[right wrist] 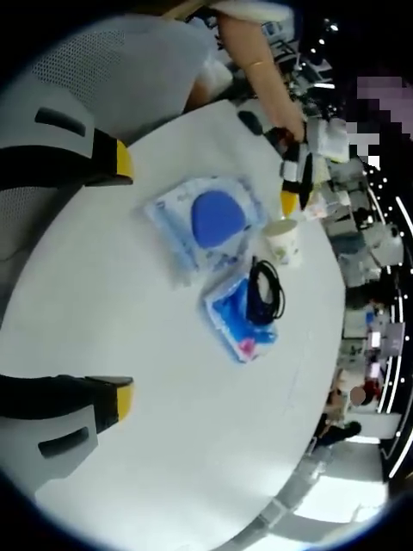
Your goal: Arrange the tabletop items into an orderly group along one side of the table until the central work area is clear of visible clutter.
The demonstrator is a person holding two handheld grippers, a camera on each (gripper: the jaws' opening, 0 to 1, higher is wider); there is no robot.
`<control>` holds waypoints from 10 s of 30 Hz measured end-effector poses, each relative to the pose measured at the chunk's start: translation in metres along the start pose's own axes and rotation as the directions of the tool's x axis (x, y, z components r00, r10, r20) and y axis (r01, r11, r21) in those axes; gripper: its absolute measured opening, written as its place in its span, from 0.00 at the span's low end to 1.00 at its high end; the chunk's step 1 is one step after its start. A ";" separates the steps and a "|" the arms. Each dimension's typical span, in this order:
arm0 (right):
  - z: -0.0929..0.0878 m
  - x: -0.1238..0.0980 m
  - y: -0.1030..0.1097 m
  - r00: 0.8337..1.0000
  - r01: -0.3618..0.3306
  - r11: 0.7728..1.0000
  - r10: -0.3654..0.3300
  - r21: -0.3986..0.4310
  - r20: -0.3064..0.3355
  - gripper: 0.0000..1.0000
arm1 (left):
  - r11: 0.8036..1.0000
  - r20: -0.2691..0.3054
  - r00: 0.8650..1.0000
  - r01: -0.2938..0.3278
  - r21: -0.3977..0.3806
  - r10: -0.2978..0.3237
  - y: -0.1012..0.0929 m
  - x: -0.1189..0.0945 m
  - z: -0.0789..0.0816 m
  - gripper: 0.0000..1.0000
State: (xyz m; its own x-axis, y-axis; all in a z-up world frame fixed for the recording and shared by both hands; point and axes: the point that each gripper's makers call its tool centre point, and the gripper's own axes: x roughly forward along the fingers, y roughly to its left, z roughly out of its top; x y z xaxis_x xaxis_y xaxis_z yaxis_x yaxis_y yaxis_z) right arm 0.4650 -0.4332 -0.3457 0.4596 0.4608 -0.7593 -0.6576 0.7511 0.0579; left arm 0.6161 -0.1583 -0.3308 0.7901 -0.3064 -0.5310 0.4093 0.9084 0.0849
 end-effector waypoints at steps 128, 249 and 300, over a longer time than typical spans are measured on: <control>0.042 -0.013 0.016 0.976 -0.058 0.998 0.065 -0.035 0.210 0.83 | 0.836 0.037 0.873 0.453 0.310 -0.487 -0.145 -0.086 0.046 0.00; 0.095 -0.041 0.034 0.862 -0.258 0.943 0.126 0.212 0.490 0.05 | 0.721 0.024 0.814 0.500 0.480 -0.581 -0.221 -0.113 0.051 0.33; 0.108 -0.049 0.049 0.807 -0.386 0.894 0.209 0.227 0.552 0.12 | 0.669 0.057 0.800 0.457 0.587 -0.597 -0.226 -0.115 0.061 0.36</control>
State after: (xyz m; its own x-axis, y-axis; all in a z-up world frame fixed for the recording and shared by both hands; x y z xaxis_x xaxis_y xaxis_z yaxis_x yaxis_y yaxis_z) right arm 0.4747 -0.3681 -0.2360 0.5633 0.7897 -0.2431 -0.6297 0.6008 0.4924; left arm 0.4607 -0.3456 -0.2375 0.4140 -0.8036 -0.4276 0.9024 0.3006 0.3087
